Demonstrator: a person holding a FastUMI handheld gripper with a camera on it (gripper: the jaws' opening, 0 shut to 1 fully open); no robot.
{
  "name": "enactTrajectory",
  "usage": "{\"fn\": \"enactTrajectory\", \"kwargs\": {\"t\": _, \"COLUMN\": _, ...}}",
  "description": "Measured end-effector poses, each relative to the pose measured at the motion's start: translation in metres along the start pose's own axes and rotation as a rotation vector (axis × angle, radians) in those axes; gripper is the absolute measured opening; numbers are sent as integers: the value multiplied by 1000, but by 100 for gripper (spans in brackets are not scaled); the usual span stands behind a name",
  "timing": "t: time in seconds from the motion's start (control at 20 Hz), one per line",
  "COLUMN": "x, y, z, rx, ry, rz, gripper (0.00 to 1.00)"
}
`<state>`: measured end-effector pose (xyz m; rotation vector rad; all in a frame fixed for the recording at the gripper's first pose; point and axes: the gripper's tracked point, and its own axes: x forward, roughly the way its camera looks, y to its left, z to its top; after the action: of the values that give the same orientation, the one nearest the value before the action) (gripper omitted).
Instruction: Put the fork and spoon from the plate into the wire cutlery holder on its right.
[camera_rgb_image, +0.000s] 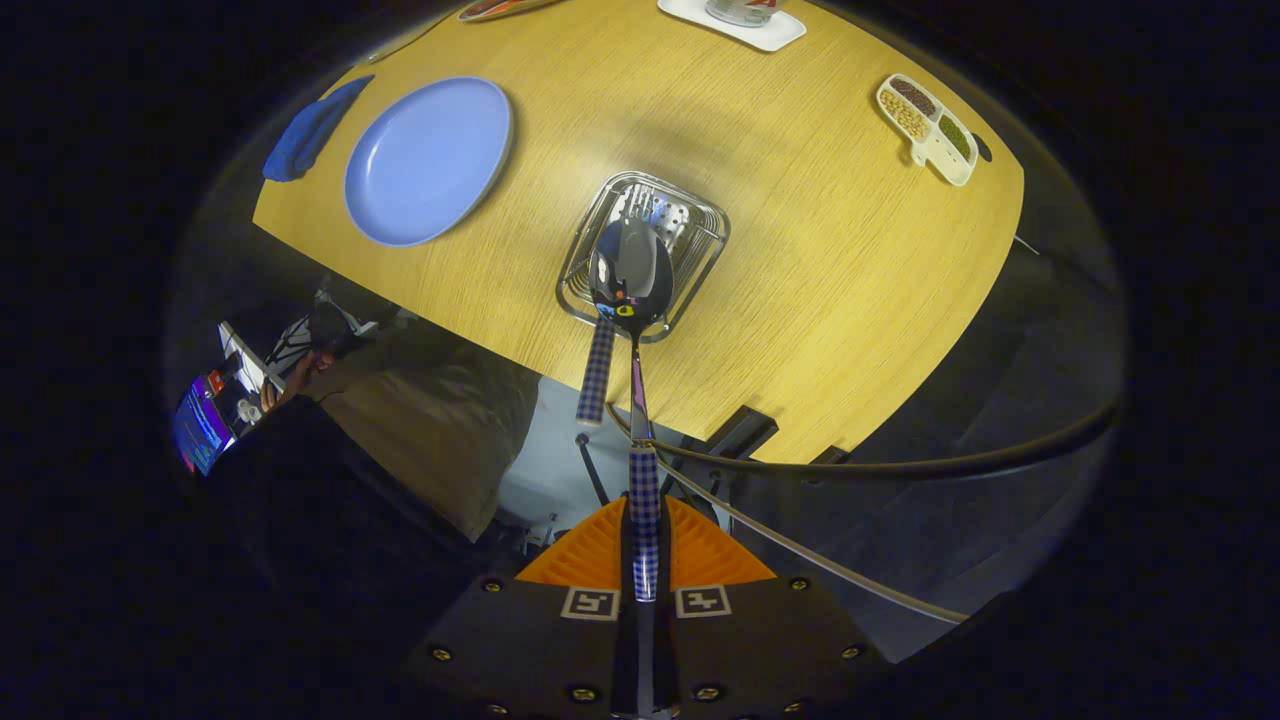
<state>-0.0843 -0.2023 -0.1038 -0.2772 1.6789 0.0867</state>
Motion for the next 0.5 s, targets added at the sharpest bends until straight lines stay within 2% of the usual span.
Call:
{"fn": "enactTrajectory", "kwargs": {"t": 0.3, "x": 9, "y": -14, "z": 24, "rx": -32, "ry": 149, "rz": -12, "gripper": 7}}
{"fn": "enactTrajectory", "kwargs": {"t": 0.5, "x": 13, "y": -17, "z": 39, "rx": -40, "ry": 198, "rz": -20, "gripper": 7}}
